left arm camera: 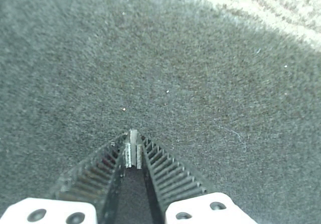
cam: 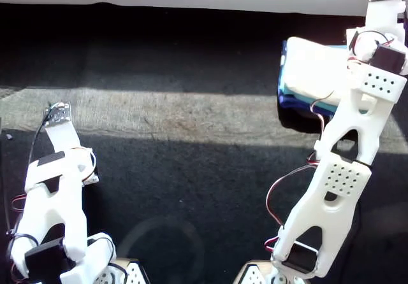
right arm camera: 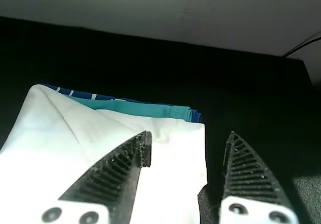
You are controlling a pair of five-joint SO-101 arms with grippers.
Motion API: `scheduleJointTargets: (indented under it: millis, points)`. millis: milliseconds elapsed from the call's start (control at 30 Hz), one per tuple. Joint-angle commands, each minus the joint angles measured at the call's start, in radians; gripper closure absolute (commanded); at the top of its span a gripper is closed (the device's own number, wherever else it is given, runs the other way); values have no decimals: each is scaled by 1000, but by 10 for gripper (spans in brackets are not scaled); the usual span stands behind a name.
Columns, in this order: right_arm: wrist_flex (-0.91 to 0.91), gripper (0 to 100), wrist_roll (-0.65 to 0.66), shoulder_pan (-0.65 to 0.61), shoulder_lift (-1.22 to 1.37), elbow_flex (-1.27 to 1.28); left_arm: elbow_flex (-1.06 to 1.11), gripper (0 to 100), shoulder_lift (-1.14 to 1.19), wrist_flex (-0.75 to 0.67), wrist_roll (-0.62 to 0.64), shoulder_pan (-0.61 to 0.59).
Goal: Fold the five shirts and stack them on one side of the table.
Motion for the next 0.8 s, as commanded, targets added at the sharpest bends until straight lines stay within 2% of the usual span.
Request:
scheduleJointTargets:
  millis: [0,167,200,267,333,367,500,767]
  points:
    - [5,765,-12,18,-7,18,-1,992,-21,-15,-3,15]
    - [15,784,-17,41,-10,48,-1,992,-21,-15,-3,15]
    - [39,830,-17,36,-13,45,-1,992,-21,-15,-3,15]
    - [102,998,-17,-7,-16,39,-1,992,-21,-15,-3,15]
    - [159,971,-15,-48,-16,39,-1,992,-21,-15,-3,15]
    - [177,995,-15,-64,-10,39,-1,992,-21,-15,-3,15]
    - [231,993,-17,-84,-4,51,-1,992,-21,-15,-3,15]
    - [151,993,-12,-33,124,41,-1,992,-21,-15,-3,15]
